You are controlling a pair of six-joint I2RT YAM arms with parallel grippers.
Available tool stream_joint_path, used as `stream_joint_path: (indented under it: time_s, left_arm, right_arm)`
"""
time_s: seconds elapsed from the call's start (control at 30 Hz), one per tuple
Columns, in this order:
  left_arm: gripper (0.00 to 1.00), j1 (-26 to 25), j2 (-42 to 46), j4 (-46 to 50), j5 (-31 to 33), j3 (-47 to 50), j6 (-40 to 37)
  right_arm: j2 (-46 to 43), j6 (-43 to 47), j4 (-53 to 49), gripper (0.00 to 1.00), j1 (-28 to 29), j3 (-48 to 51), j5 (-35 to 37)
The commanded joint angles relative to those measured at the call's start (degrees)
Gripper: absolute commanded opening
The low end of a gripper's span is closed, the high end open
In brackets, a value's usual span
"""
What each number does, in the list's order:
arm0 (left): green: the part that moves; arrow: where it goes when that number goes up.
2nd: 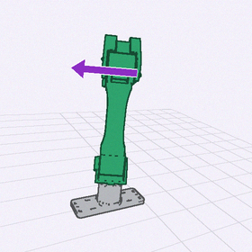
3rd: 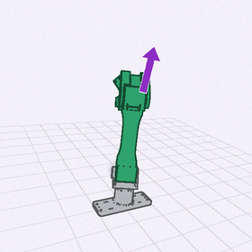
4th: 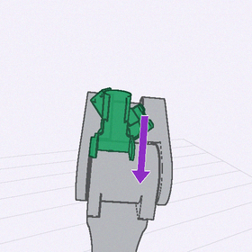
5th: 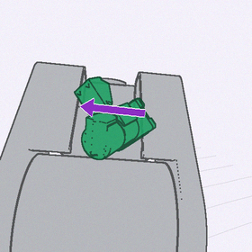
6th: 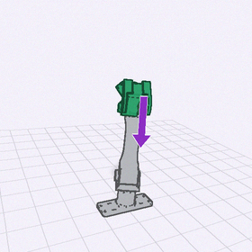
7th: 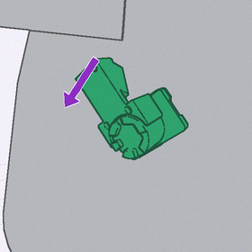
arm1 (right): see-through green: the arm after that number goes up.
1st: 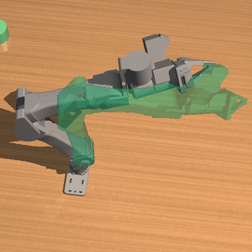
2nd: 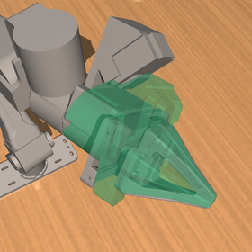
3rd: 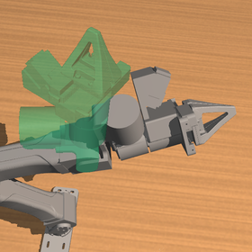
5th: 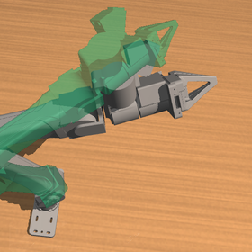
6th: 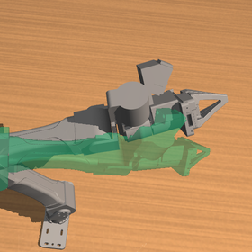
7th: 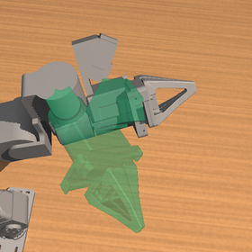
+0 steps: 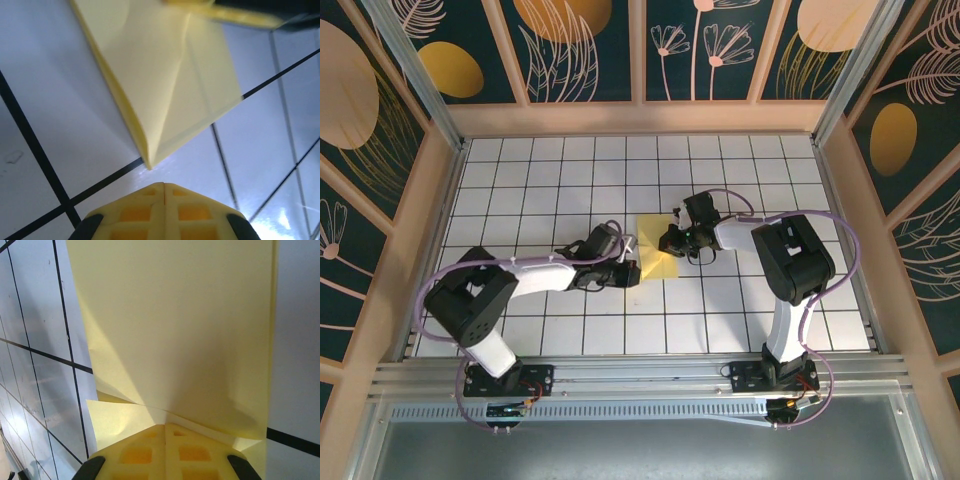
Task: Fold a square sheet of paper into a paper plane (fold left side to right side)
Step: Fold the triangle a second time at the center of the table.
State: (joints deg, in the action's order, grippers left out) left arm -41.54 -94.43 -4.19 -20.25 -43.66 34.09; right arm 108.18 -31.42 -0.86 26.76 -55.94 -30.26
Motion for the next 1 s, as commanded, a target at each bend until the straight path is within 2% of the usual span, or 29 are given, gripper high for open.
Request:
stream_joint_path:
  time_s: [0.0,0.23,0.3,0.53,0.87,0.97]
  left_arm:
    - [0.07,0.61,4.55,1.68,4.36,-2.95,-0.5]
    - [0.28,4.38,8.62,-0.85,11.32,-3.49,3.15]
    - [0.3,5.53,9.04,-2.57,11.89,-2.97,4.53]
    - [0.46,6.82,8.68,-4.73,13.96,-3.1,6.45]
    - [0.57,6.83,6.69,-7.01,13.48,-2.64,8.52]
    - [0.57,6.88,5.38,-7.04,12.91,-3.32,8.41]
  right_arm:
    - [0.57,-0.11,-0.12,0.0,-0.2,-1.84,0.95]
    - [-2.22,0.99,-0.44,0.19,-0.41,-4.05,2.2]
    - [-3.26,1.45,-0.45,0.24,-0.66,-4.54,2.69]
    - [-9.12,3.87,-0.69,0.41,-2.79,-4.67,5.04]
    - [-21.81,4.02,3.86,0.66,-11.86,6.86,6.35]
    - [-24.71,3.76,4.94,0.77,-15.2,10.78,5.32]
